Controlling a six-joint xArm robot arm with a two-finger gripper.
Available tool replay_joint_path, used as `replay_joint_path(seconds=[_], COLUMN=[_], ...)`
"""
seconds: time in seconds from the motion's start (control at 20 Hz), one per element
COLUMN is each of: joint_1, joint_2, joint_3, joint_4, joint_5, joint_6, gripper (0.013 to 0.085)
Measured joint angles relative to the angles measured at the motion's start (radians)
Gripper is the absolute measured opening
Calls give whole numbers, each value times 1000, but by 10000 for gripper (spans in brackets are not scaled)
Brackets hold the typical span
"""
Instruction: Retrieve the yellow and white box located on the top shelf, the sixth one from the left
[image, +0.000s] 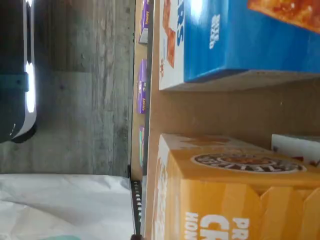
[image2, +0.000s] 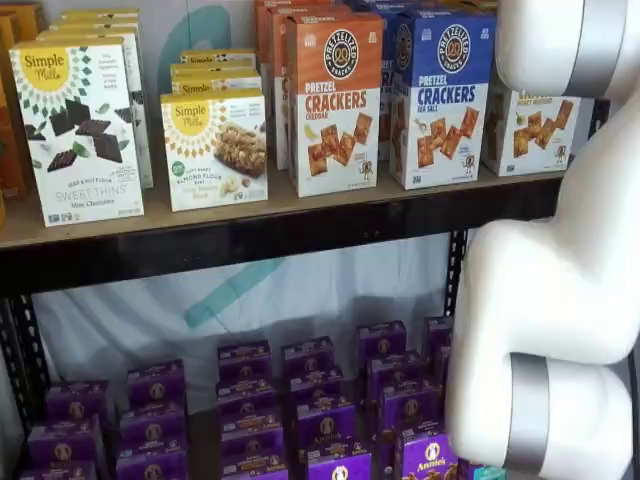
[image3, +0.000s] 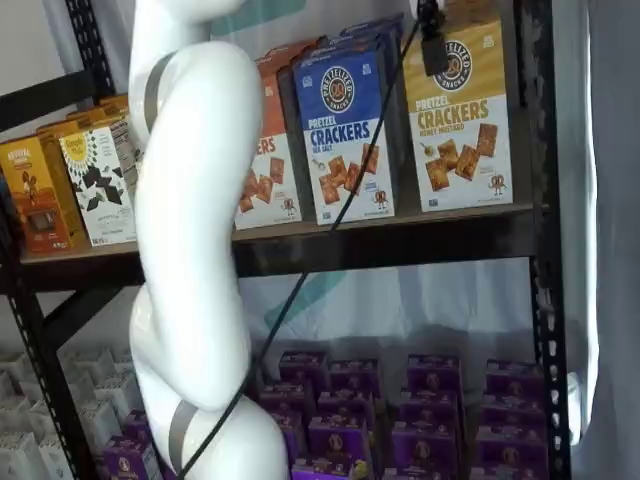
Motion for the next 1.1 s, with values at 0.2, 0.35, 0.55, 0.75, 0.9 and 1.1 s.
replay_joint_path(seconds=[0.2, 0.35, 0.55, 0.75, 0.9, 1.1], joint_1=[-6, -11, -16, -19, -24, -30], joint_2=[6, 7, 4, 4, 7, 10], joint_3=[-9, -12, -7, -9, -13, -20], joint_4=[9, 15, 24, 29, 35, 42], joint_5=[8, 8, 2, 4, 5, 7], joint_6=[-3, -5, -8, -9, -12, -15], gripper=[810, 810, 730, 730, 730, 730])
